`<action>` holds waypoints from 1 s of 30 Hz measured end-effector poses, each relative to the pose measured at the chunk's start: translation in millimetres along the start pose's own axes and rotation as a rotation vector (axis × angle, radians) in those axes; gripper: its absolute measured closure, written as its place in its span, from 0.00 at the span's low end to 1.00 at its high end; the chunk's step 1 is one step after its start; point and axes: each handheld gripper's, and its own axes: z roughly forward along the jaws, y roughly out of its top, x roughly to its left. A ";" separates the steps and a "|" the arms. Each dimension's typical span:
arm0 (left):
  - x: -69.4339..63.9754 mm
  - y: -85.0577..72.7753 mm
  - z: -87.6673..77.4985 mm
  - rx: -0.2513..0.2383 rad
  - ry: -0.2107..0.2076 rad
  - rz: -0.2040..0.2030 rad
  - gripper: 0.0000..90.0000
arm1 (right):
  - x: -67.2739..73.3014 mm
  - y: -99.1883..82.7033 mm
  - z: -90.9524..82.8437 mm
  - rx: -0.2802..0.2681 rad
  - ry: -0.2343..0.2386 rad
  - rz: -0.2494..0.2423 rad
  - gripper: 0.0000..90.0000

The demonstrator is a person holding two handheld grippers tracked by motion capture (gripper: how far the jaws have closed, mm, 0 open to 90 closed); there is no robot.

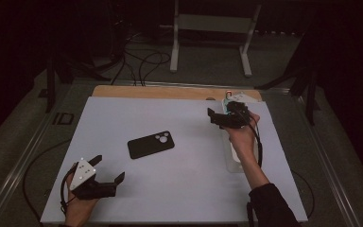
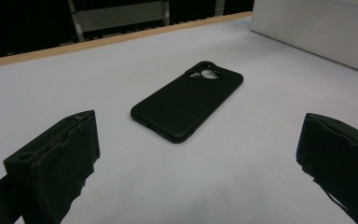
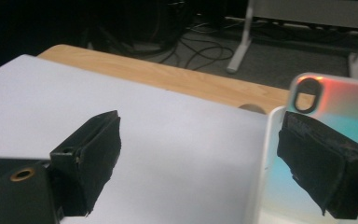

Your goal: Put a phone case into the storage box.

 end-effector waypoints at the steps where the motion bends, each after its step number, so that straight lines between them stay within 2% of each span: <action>1: -0.3 0.1 -0.1 -0.001 0.000 -0.001 0.00 | 2.1 -1.4 -3.0 -0.001 0.007 -0.003 0.15; 6: -0.2 0.0 -0.7 -0.009 0.004 -0.007 0.00 | 9.8 -11.5 -17.6 -0.017 0.036 -0.001 0.15; 11: -0.1 0.5 -1.0 -0.013 0.003 -0.013 0.00 | 13.9 -23.6 -34.2 -0.064 0.057 0.006 0.14; 18: -0.2 0.5 -0.8 -0.014 0.007 -0.007 0.00 | 20.4 -43.4 -52.1 -0.074 0.081 -0.032 0.14; 24: -0.2 0.6 -0.4 -0.014 0.008 -0.010 0.00 | 25.5 -59.7 -64.5 -0.087 0.114 -0.029 0.13; 30: 0.8 0.7 -1.1 -0.018 0.011 -0.014 0.00 | 26.5 -77.2 -75.4 -0.114 0.110 -0.052 0.12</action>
